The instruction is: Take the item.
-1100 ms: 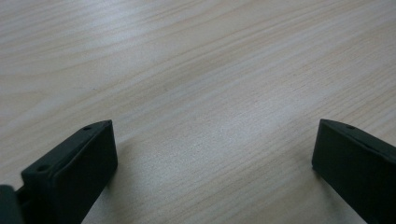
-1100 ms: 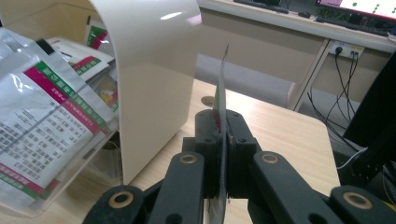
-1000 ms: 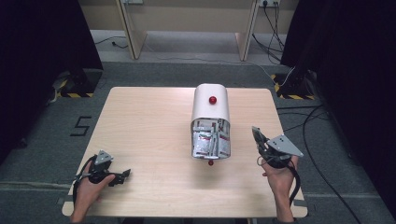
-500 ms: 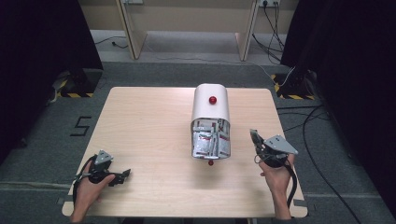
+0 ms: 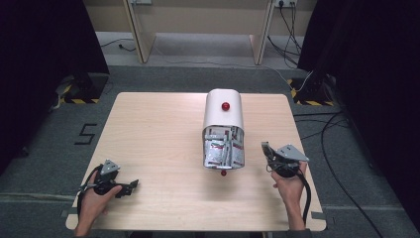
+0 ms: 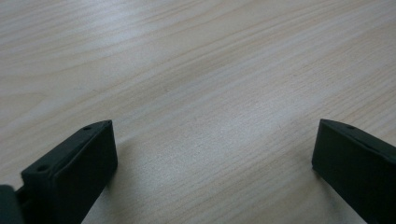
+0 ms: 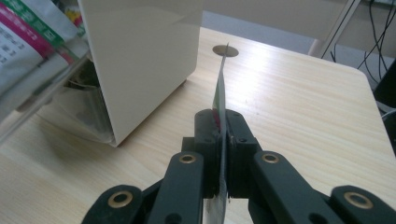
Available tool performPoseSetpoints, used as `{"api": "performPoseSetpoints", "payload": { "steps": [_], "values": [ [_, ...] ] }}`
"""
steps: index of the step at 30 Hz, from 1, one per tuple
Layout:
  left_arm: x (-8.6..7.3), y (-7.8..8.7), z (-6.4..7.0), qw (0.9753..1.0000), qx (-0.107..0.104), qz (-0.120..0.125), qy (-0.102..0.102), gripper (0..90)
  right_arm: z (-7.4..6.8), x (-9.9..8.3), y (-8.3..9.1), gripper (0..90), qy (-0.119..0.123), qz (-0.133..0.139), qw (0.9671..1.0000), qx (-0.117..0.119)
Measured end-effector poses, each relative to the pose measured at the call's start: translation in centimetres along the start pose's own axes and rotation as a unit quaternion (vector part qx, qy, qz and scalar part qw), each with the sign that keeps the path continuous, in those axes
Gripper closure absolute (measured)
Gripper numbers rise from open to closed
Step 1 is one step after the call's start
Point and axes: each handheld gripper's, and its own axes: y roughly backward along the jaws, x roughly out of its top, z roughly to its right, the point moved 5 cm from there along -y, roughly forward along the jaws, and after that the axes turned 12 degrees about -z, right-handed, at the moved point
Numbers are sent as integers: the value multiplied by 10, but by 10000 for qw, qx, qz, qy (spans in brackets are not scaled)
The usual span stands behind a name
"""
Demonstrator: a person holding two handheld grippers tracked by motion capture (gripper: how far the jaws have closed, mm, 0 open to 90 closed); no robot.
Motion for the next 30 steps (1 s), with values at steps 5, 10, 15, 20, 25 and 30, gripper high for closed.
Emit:
{"api": "performPoseSetpoints", "payload": {
  "steps": [5,10,15,20,25,30],
  "values": [
    [0,0,0,10000,-1,1,-1,0,-2,-3,-6,859,28,-104,9999,56],
    [0,0,0,10000,-1,0,-2,0,-4,-8,-14,858,-7,-229,9996,168],
    [0,0,0,10000,0,2,-1,0,-10,-12,-21,855,2,-331,9990,301],
    [0,0,0,10000,1,2,0,0,-10,-14,-25,847,-1,-409,9984,386],
    [0,0,0,10000,0,2,0,0,-11,-17,-28,849,20,-505,9980,387],
    [0,0,0,10000,0,2,0,0,-11,-18,-29,846,48,-521,9980,365]
  ]
}}
